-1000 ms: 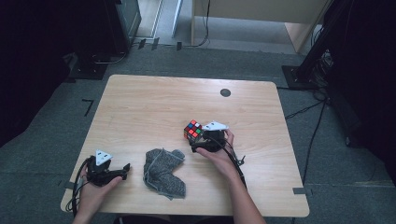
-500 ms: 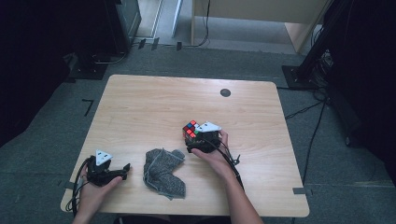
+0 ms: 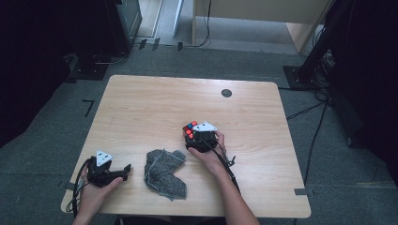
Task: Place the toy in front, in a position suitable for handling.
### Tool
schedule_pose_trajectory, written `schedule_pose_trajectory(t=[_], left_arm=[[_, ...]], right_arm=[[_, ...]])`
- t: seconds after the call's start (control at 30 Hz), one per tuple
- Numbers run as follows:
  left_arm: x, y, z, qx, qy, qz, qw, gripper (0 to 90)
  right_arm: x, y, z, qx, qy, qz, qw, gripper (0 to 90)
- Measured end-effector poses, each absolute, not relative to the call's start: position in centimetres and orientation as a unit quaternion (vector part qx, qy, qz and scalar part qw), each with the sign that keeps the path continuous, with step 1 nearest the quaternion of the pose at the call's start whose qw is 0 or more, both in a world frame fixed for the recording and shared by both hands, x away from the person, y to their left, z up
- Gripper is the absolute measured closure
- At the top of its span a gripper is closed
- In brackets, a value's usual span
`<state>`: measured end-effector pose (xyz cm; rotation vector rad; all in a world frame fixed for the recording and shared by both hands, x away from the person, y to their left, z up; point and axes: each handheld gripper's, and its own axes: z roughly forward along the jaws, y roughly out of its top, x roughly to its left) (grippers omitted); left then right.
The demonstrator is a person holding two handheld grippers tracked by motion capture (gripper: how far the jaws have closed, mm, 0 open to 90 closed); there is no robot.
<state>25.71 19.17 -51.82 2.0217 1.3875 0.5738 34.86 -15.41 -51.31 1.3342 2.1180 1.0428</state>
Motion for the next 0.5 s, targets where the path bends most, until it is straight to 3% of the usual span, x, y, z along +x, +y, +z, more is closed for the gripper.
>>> schedule_pose_trajectory(t=[0.5], left_arm=[[25.71,19.16,-51.83,0.764,0.524,0.217,0.307,6.4]], right_arm=[[35.16,-14.94,-51.76,0.489,0.763,0.365,0.214,33.9]])
